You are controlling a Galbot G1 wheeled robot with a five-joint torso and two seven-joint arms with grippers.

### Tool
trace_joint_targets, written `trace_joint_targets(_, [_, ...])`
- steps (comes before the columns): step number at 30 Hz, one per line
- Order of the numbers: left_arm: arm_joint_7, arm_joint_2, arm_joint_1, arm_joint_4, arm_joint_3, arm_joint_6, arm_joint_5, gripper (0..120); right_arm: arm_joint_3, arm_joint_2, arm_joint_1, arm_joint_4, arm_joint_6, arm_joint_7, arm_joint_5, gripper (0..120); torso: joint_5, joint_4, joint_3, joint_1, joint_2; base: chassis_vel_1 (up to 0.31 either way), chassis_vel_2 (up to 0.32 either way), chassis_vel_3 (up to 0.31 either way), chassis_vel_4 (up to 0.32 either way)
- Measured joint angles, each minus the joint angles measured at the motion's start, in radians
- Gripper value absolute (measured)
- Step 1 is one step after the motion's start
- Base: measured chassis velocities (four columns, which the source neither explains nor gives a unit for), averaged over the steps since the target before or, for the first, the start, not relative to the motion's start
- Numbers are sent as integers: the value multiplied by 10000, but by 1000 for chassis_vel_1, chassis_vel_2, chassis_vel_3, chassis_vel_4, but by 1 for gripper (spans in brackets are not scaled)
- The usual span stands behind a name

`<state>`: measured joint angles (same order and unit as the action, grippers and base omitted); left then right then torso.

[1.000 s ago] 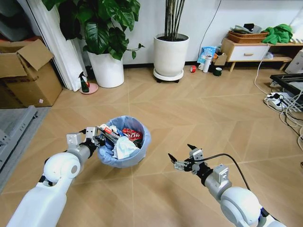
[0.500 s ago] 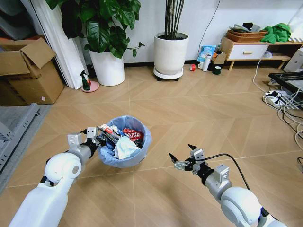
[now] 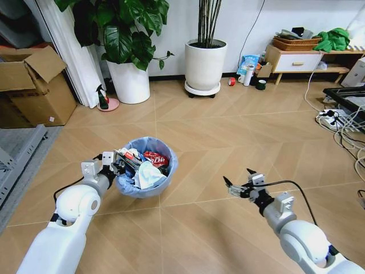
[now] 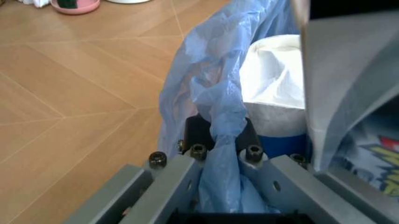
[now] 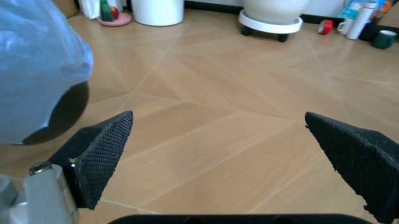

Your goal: Pick up the trash bin and place the garbage on the floor into it.

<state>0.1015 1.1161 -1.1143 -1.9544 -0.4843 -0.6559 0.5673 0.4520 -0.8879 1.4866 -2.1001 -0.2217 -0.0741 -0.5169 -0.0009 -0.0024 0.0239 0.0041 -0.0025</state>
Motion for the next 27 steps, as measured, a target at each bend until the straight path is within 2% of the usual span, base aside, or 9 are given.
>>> trace_joint_targets(10, [-3, 9, -484, -372, -228, 24, -83, 0, 213, -117, 8, -258, 3, -18, -49, 100, 0, 1, 0, 0, 0, 0, 0, 0, 0])
trace_joint_targets(17, [131, -491, -744, -453, -378, -19, 556, 0, 332, -556, -162, -32, 46, 173, 218, 100, 2, 4, 0, 0, 0, 0, 0, 0, 0])
trace_joint_targets(27, [732, -584, -547, -439, -365, -71, 1205, 0, 1177, -806, -87, 207, 328, 528, 440, 100, 1, 1, 0, 0, 0, 0, 0, 0, 0])
